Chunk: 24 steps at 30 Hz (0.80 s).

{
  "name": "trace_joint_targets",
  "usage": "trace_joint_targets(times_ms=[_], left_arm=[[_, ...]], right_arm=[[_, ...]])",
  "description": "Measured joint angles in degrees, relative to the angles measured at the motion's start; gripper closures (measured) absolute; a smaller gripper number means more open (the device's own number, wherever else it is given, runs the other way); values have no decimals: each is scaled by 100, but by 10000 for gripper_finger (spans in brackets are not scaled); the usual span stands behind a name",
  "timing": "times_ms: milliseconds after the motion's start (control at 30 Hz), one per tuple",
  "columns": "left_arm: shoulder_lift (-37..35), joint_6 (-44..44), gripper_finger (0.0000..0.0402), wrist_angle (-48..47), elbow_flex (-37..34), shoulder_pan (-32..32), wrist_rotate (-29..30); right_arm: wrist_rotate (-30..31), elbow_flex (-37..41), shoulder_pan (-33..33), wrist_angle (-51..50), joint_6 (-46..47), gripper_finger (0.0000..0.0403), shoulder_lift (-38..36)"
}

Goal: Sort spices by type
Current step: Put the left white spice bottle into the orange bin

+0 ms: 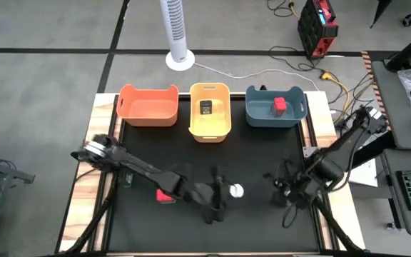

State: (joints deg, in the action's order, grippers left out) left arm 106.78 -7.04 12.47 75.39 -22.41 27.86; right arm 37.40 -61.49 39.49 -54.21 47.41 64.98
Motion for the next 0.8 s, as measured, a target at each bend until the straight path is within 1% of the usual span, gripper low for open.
trace_joint_targets(times_ms=[100, 167, 300, 433, 533, 633, 800], left_arm=[[-911, 2, 209, 423, -896, 6, 296], [-1462, 3, 209, 473, -1404, 17, 575], [-2517, -17, 210, 395, -2258, 90, 1137], [-3563, -54, 210, 373, -2947, 416, 1472], [-4263, -51, 210, 200, -3371, 826, 1645], [-4853, 8, 210, 91, -3650, 1412, 1682], [-5385, 201, 210, -158, -3845, 2756, 1679]], right_arm=[[71, 0, -547, 244, -691, 394, -76], [56, 0, -971, 456, -1166, 394, -91], [-214, 0, -1948, 856, -2073, 394, -71], [-594, 0, -2938, 1290, -2767, 394, -30], [-635, 0, -3526, 1627, -3037, 394, 32], [-637, 7, -3945, 1924, -3291, 394, 133], [-647, 17, -4346, 2254, -3487, 394, 388]])
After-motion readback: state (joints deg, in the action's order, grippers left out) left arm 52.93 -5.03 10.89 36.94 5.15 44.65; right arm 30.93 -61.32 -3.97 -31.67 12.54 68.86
